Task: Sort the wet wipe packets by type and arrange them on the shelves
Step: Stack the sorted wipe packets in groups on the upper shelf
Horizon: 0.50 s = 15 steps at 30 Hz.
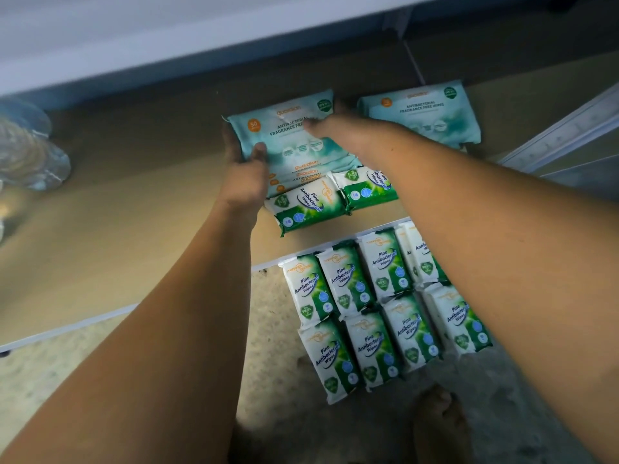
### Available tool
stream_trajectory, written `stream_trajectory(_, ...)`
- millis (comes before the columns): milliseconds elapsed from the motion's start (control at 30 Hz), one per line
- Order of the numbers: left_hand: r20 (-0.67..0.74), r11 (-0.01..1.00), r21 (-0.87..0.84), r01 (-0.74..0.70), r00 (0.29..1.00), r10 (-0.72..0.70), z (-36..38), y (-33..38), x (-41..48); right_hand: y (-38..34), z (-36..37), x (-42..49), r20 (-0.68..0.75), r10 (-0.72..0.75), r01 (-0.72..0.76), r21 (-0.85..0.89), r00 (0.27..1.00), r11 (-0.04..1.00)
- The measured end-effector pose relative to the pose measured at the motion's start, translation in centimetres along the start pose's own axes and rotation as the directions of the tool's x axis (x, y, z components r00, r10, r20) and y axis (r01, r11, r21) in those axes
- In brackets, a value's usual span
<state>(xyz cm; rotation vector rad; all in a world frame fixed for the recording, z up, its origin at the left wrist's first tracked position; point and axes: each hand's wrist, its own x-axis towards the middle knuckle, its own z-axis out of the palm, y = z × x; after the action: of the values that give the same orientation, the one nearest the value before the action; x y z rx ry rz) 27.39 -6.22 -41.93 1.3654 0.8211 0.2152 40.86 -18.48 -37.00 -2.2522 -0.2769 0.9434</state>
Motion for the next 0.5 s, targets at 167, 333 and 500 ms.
stream_trajectory(167, 0.051, 1.000, 0.008, -0.022, 0.998, 0.022, 0.3, 0.9, -1.0, 1.4, 0.8, 0.0, -0.078, -0.017, 0.033, 0.200, 0.997, 0.979)
stream_trajectory(333, 0.031, 0.995, 0.010, -0.101, 0.994, 0.101, -0.5, 2.8, -2.4, 0.0, 1.5, -2.9, -0.192, -0.123, 0.159, 0.184, 0.974, 0.970)
stream_trajectory(500, -0.057, 0.987, 0.113, -0.117, 0.991, 0.124, -2.0, 6.2, -6.7, -2.9, 1.2, -9.9, -0.264, -0.141, 0.204, 0.228, 0.954, 0.952)
